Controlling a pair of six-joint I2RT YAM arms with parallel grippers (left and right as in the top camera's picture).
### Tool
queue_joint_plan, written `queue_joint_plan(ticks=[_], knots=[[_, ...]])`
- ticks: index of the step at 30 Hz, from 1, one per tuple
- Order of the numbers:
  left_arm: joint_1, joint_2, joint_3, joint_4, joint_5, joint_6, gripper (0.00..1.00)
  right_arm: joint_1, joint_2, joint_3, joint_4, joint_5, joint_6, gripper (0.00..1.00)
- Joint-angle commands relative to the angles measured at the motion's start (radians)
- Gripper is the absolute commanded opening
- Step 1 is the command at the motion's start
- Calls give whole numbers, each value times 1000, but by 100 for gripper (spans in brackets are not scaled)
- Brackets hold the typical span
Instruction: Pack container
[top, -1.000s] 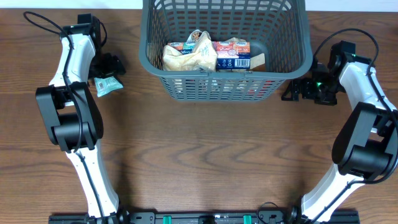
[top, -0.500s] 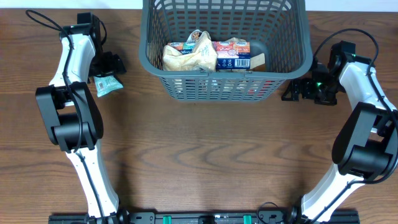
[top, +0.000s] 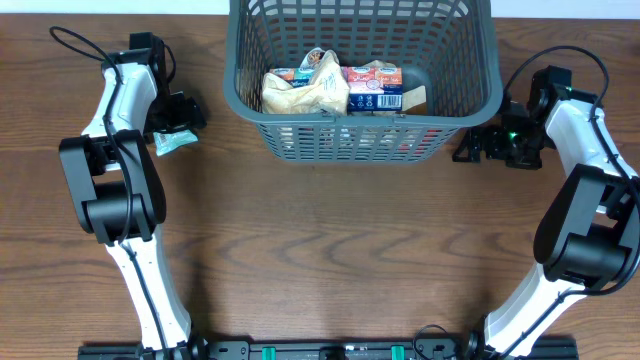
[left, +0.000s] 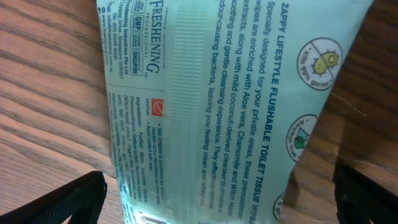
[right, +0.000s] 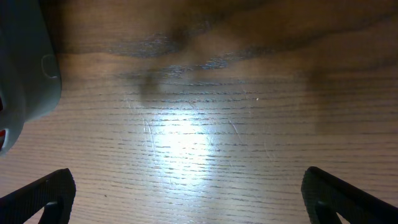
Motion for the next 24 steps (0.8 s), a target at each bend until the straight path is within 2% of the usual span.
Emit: queue_joint_plan(ticks=[1,6,9,11,15,20,24], knots=[[1,11,-23,-1,-12,16,99,10,3,-2,-3,-5,-14,99],[1,11,-23,-1,-12,17,99,9,3,-2,-10,-5,-15,99],[1,11,-23,-2,-12,17,89,10,3,-2,-12,-5,-15,99],[1,11,-23,-2,-12,17,77,10,3,-2,-12,-5,-15,99],[1,11,-23,-3,-12,17,62,10,3,-2,-12,-5,-15,99],[1,11,-23,-7,-12,17,49,10,3,-2,-12,-5,-15,99],[1,11,-22,-21,-12,17,45,10,3,-2,-12,-5,-15,99]])
